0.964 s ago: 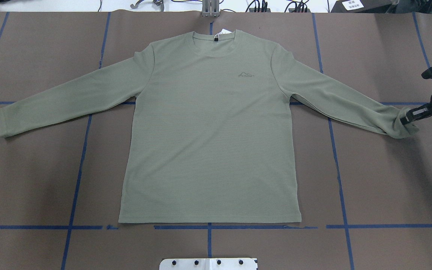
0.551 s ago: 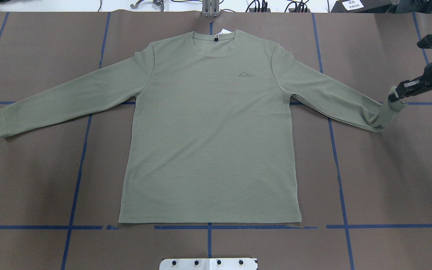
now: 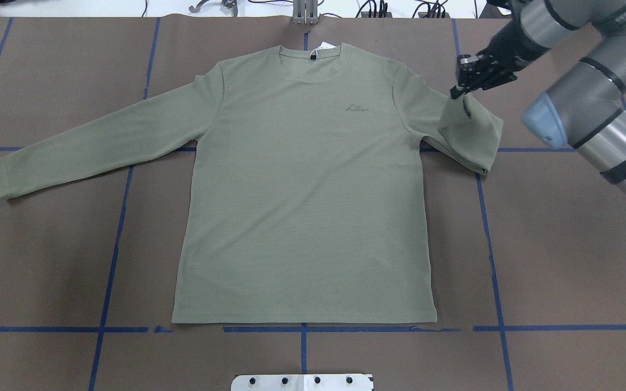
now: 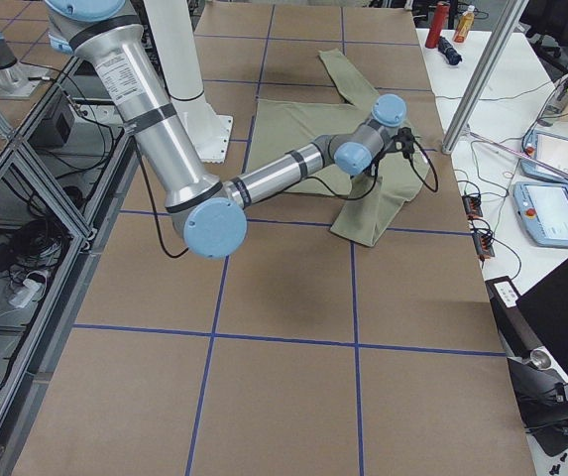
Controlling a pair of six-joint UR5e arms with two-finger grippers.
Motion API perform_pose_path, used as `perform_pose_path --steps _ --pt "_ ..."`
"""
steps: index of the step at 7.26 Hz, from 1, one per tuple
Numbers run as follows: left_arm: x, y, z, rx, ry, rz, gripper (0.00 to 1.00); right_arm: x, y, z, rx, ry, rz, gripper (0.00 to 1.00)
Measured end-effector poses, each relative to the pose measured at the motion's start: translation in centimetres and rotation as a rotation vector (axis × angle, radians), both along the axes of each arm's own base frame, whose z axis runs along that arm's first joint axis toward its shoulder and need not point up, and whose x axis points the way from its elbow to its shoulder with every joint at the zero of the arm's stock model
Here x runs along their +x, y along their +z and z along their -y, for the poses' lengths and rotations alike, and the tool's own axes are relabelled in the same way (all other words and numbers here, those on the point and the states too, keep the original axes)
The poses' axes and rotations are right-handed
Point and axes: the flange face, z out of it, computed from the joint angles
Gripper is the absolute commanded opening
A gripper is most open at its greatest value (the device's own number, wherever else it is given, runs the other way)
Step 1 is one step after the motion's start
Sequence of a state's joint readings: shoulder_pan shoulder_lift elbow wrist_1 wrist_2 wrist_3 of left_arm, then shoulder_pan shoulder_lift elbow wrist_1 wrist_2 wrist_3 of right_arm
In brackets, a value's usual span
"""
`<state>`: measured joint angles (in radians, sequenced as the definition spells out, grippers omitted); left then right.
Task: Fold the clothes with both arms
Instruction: 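Carry the sleeve cuff with the right gripper across the shirt body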
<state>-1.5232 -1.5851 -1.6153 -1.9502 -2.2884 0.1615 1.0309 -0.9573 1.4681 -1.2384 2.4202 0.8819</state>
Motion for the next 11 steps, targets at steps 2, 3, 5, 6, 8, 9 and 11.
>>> perform_pose_path --steps 2,3,5,6,8,9,11 --pt "0.0 -0.1 0.1 -0.010 -0.011 -0.004 1.00 -11.2 -12.5 2.8 -0.036 0.016 -0.022 0.00" --pt "0.0 0.1 0.1 -0.013 -0.012 -0.004 1.00 -16.2 -16.2 2.0 -0.014 0.033 -0.049 0.00" --pt "0.0 0.4 0.0 -0.019 -0.012 -0.003 1.00 -24.4 -20.2 -1.4 0.055 0.063 -0.101 0.00" --pt "0.0 0.5 -0.1 -0.021 -0.012 -0.003 1.00 -27.9 -21.2 -3.3 0.099 0.086 -0.108 0.00" --pt "0.0 0.6 -0.1 -0.023 -0.012 -0.003 1.00 -31.3 -21.5 -5.1 0.161 0.133 -0.063 0.00" --pt "0.0 0.6 -0.1 -0.023 -0.012 -0.003 1.00 -31.6 -22.1 -5.6 0.175 0.147 -0.027 0.11" --pt "0.0 0.7 -0.1 -0.024 -0.012 -0.003 1.00 -33.4 -23.5 -7.7 0.210 0.170 0.030 1.00"
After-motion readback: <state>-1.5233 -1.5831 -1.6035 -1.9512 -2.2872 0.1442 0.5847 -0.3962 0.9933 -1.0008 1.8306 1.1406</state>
